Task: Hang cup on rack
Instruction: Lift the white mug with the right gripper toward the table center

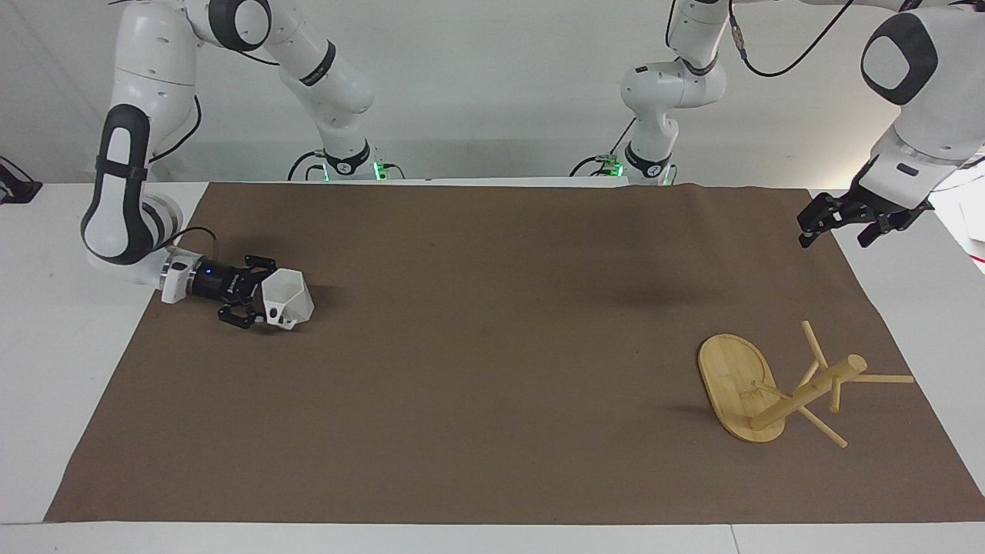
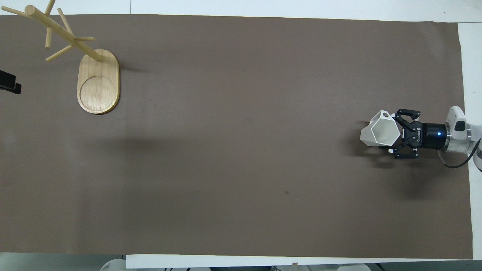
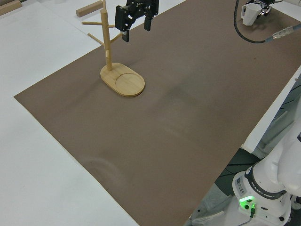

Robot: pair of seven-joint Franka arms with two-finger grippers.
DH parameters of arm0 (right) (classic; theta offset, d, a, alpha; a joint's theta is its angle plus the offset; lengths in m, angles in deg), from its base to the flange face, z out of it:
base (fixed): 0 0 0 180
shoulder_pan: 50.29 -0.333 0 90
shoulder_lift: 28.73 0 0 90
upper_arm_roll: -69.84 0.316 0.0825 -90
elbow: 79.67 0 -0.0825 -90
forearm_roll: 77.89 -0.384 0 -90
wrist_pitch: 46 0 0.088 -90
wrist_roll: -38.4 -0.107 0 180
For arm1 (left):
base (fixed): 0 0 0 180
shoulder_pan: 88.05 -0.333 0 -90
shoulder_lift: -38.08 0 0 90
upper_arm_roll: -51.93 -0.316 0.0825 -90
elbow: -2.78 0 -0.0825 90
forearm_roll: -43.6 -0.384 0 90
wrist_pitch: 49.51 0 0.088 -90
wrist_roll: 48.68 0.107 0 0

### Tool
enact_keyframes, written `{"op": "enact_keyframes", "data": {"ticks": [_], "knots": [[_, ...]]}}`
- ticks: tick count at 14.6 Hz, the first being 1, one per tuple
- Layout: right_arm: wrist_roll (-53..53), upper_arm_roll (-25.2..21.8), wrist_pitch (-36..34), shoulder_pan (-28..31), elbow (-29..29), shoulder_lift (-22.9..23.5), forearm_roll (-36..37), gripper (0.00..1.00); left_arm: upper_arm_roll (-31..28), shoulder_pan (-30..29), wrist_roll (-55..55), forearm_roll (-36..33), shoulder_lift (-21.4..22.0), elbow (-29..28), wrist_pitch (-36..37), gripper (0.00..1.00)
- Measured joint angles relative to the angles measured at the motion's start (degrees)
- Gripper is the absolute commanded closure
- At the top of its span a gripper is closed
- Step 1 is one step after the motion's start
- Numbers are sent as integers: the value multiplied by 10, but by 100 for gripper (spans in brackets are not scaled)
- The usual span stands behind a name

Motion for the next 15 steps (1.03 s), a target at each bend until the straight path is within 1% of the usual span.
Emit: {"op": "enact_keyframes", "data": {"ticks": [11, 12, 13, 14, 15], "knots": [[0, 0, 5, -14, 22, -4, 0, 1, 0, 0, 0, 0, 0, 0, 0, 0], [0, 0, 5, -14, 25, -5, 0, 4, 0, 0, 0, 0, 0, 0, 0, 0], [0, 0, 5, -14, 26, -6, 0, 12, 0, 0, 0, 0, 0, 0, 0, 0], [0, 0, 5, -14, 27, -6, 0, 23, 0, 0, 0, 0, 0, 0, 0, 0], [0, 0, 4, -14, 27, -7, 0, 39, 0, 0, 0, 0, 0, 0, 0, 0]]}}
